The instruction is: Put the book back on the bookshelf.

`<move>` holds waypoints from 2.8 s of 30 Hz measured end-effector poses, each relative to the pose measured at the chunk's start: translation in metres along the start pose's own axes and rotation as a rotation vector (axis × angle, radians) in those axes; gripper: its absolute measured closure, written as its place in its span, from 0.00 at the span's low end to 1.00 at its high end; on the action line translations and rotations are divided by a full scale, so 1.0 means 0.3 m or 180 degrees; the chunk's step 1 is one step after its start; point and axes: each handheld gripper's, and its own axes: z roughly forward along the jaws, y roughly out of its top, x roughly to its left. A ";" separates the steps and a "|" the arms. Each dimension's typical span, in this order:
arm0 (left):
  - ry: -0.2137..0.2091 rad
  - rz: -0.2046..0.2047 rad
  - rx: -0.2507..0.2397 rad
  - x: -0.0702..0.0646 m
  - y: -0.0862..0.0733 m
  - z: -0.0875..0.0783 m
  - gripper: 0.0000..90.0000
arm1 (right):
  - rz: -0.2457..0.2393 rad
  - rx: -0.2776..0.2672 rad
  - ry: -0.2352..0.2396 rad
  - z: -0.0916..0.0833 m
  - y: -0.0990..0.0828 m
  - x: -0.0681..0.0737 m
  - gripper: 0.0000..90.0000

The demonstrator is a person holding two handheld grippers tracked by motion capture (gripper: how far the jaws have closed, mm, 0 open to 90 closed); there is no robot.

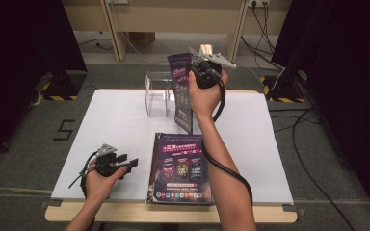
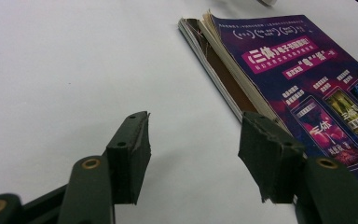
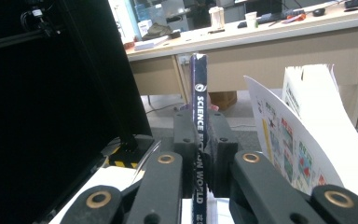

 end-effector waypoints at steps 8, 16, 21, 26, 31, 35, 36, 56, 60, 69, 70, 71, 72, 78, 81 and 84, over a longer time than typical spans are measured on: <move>0.0008 -0.0007 0.0021 0.003 -0.006 0.004 0.47 | 0.0003 -0.0099 -0.0091 0.038 0.018 -0.019 0.94; 0.0020 -0.0026 0.0009 0.009 -0.009 0.001 0.47 | -0.0048 -0.0125 -0.0191 0.088 -0.015 -0.028 0.94; 0.0018 -0.0041 0.0008 0.014 -0.014 0.000 0.47 | -0.0171 -0.0168 -0.0255 0.075 -0.062 -0.022 0.94; 0.0018 -0.0044 0.0011 0.015 -0.015 0.000 0.47 | -0.0391 -0.0127 -0.0217 0.021 -0.108 -0.008 0.94; 0.0010 -0.0055 0.0004 0.013 -0.016 0.001 0.47 | -0.0605 -0.0136 -0.0151 -0.063 -0.156 0.009 0.93; 0.0008 -0.0054 0.0013 0.010 -0.016 0.000 0.47 | -0.0612 -0.0132 -0.0104 -0.130 -0.194 -0.014 0.93; 0.0010 -0.0054 0.0011 0.009 -0.016 0.000 0.47 | -0.0575 -0.0120 -0.0101 -0.146 -0.202 -0.021 0.93; -0.0001 -0.0070 0.0005 0.009 -0.012 -0.001 0.47 | -0.0387 0.0154 -0.0006 -0.161 -0.185 -0.072 0.82; 0.0005 -0.0074 -0.0003 0.012 -0.012 -0.001 0.47 | -0.0376 0.0210 -0.0015 -0.130 -0.161 -0.070 0.81; 0.0000 -0.0073 0.0008 0.013 -0.013 0.002 0.47 | -0.0416 0.0430 0.0015 -0.107 -0.123 -0.057 0.84; 0.0001 -0.0073 0.0010 0.013 -0.013 0.003 0.47 | -0.0400 0.0447 0.0020 -0.105 -0.123 -0.054 0.85; 0.0000 -0.0074 0.0012 0.013 -0.014 0.003 0.47 | -0.0386 0.0457 0.0034 -0.103 -0.125 -0.055 0.85; 0.0006 -0.0074 0.0015 0.013 -0.014 0.003 0.47 | -0.0348 0.0456 0.0066 -0.100 -0.127 -0.058 0.85; 0.0004 -0.0072 0.0019 0.015 -0.014 0.004 0.47 | -0.0397 0.0462 0.0054 -0.090 -0.132 -0.058 0.92; -0.0001 -0.0079 0.0017 0.015 -0.015 0.005 0.47 | -0.0371 0.0531 0.0099 -0.087 -0.122 -0.056 0.93; -0.0002 -0.0075 0.0020 0.016 -0.015 0.005 0.47 | -0.0349 0.0526 0.0115 -0.085 -0.118 -0.052 0.94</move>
